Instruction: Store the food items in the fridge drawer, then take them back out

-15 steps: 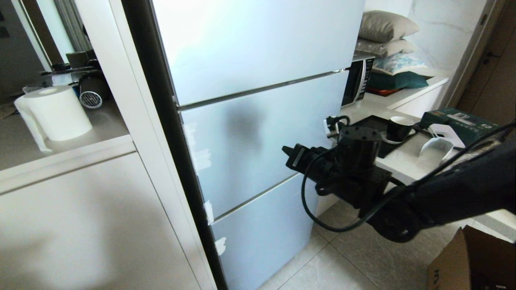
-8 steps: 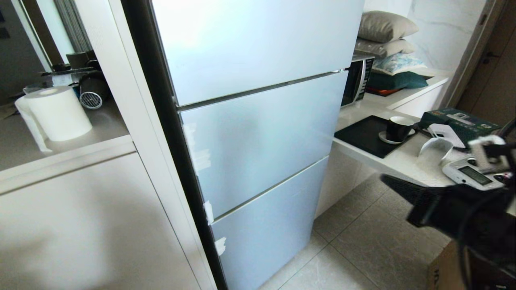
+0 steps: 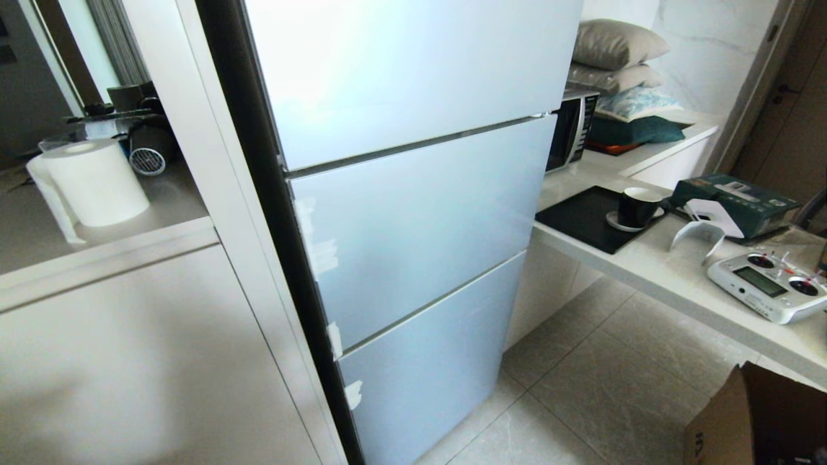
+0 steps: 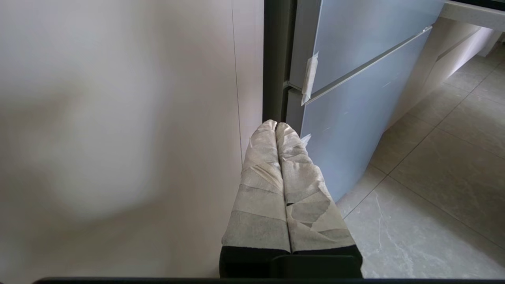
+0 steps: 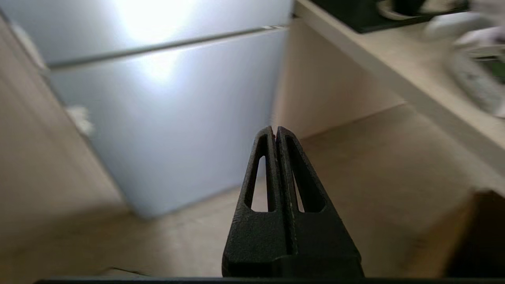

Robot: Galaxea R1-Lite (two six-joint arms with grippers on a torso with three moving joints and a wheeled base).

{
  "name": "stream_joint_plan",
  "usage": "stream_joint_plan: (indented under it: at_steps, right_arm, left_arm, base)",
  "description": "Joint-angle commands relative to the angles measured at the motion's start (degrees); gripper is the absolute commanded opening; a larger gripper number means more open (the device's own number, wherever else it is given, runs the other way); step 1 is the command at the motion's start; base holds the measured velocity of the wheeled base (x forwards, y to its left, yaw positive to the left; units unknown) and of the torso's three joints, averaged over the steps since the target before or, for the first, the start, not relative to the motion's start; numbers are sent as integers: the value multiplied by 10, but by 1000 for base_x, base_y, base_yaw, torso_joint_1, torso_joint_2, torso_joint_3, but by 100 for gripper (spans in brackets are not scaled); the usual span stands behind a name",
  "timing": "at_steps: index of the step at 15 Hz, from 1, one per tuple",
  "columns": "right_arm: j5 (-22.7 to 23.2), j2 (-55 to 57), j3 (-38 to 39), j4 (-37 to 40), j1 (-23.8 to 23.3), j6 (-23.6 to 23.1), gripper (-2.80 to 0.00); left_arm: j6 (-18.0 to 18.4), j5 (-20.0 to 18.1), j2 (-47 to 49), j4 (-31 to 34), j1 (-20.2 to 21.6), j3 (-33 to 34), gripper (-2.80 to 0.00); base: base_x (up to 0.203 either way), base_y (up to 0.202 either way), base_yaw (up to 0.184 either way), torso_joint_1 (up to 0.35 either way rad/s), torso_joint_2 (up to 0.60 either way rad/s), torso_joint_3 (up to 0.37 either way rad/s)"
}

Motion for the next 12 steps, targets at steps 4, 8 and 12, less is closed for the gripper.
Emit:
stream_joint_plan:
  at_steps: [4,8,12]
  right_arm:
    - [-53,-203,32,142,-46,21,-280]
    - [-54,-202,33,143,-47,25,-280]
    - [-54,-202,32,143,-47,25,-280]
  left_arm:
    - [1,0,1,0,0,0,-280]
    - [1,0,1,0,0,0,-280]
    - [2,0,1,-1,0,0,-280]
  base:
    - [0,0,0,0,0,0]
    - [0,0,0,0,0,0]
    - [0,0,0,0,0,0]
